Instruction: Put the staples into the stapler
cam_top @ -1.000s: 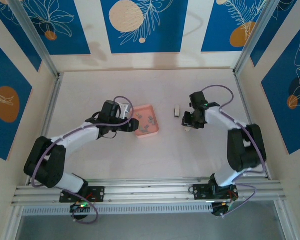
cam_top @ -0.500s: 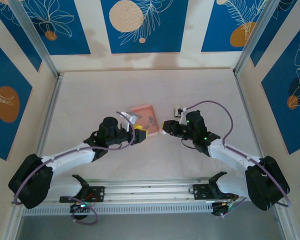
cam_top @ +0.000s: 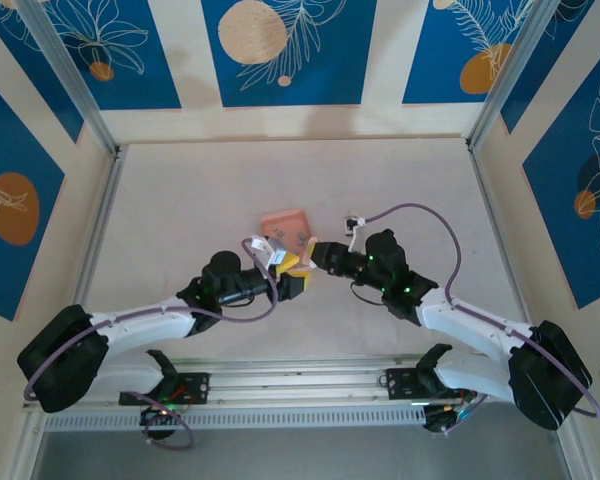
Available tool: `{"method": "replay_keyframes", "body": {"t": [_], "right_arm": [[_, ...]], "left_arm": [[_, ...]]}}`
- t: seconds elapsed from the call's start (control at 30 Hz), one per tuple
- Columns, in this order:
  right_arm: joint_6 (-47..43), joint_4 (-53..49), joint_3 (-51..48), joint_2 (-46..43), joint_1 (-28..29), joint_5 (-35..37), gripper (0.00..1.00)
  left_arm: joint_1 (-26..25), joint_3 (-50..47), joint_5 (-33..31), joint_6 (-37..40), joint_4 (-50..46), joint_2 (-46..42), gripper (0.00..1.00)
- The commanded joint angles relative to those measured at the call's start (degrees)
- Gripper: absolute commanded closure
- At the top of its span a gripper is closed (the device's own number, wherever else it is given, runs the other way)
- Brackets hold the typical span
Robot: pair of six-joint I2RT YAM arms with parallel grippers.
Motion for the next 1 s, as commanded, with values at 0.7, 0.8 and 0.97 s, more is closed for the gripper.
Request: {"method": "replay_keyframes", "body": {"t": [0.7, 0.8, 0.97], "right_arm": [[0.1, 5.5, 0.0, -3.7, 4.2, 2.1, 0.68], [0.1, 6.0, -0.1, -3.9, 4.3, 1.5, 0.68], [-0.3, 6.1, 0.3, -4.0, 4.3, 0.9, 0.68]], "left_arm": [[-2.0, -0.3, -6.8, 0.9, 6.7, 2.3, 0.58], [-1.9, 0.3, -6.2, 0.8, 6.3, 2.9, 0.59], [-1.9, 1.0, -5.6, 0.5, 6.3, 3.7, 0.70]]}}
